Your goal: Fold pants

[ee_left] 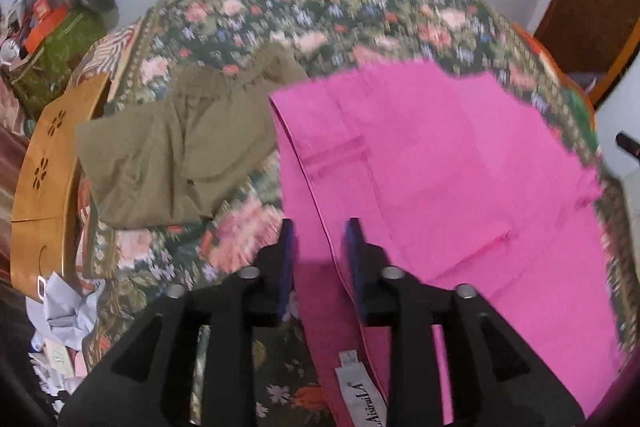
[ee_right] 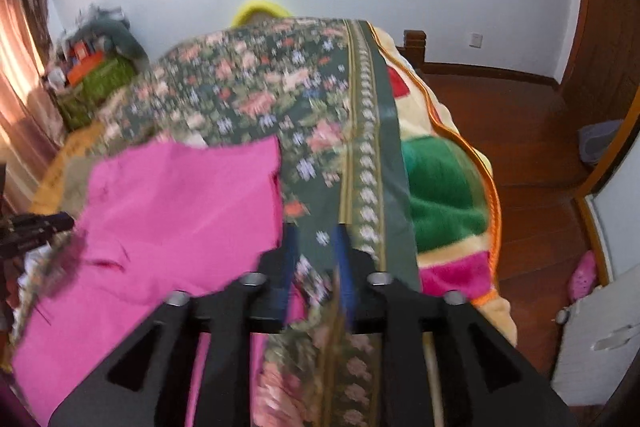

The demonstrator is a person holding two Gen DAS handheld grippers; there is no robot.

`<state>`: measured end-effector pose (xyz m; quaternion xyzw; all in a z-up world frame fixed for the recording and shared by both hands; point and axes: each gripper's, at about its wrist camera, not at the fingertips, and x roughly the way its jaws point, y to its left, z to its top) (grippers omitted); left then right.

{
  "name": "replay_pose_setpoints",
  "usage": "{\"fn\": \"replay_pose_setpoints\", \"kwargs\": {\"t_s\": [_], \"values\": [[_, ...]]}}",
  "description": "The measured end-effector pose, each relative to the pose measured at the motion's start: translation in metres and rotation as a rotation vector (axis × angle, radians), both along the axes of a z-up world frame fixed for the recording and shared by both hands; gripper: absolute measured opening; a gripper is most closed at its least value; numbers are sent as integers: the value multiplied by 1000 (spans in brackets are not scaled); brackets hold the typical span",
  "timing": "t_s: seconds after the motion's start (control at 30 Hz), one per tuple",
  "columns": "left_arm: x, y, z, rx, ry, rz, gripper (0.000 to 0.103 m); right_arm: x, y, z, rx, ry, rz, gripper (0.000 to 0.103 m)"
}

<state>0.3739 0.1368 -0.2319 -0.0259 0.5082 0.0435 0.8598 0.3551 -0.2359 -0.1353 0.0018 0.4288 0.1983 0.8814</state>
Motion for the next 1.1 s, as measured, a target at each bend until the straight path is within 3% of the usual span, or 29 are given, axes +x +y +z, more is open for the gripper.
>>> {"fn": "replay_pose_setpoints", "kwargs": {"t_s": [0.03,0.1,0.17,0.23,0.3,0.5,0.87,1.1], "values": [[2,4,7,18,-20,11,47,2,2,3,10,-12,0,40],[7,10,17,48,-52,30,56,7,12,10,0,-47,8,45],[15,18,25,57,-64,48,62,14,23,14,-19,-61,30,51],[24,26,28,43,-61,64,71,22,32,18,-29,-79,52,64],[33,34,28,31,-59,80,72,29,43,20,-34,-103,68,69],[57,44,14,-3,-27,101,73,64,66,3,-26,-54,95,70],[84,37,-26,10,31,51,73,120,106,-62,-66,158,141,70],[94,40,-39,-52,25,55,73,141,122,-89,-116,242,190,68]]}}
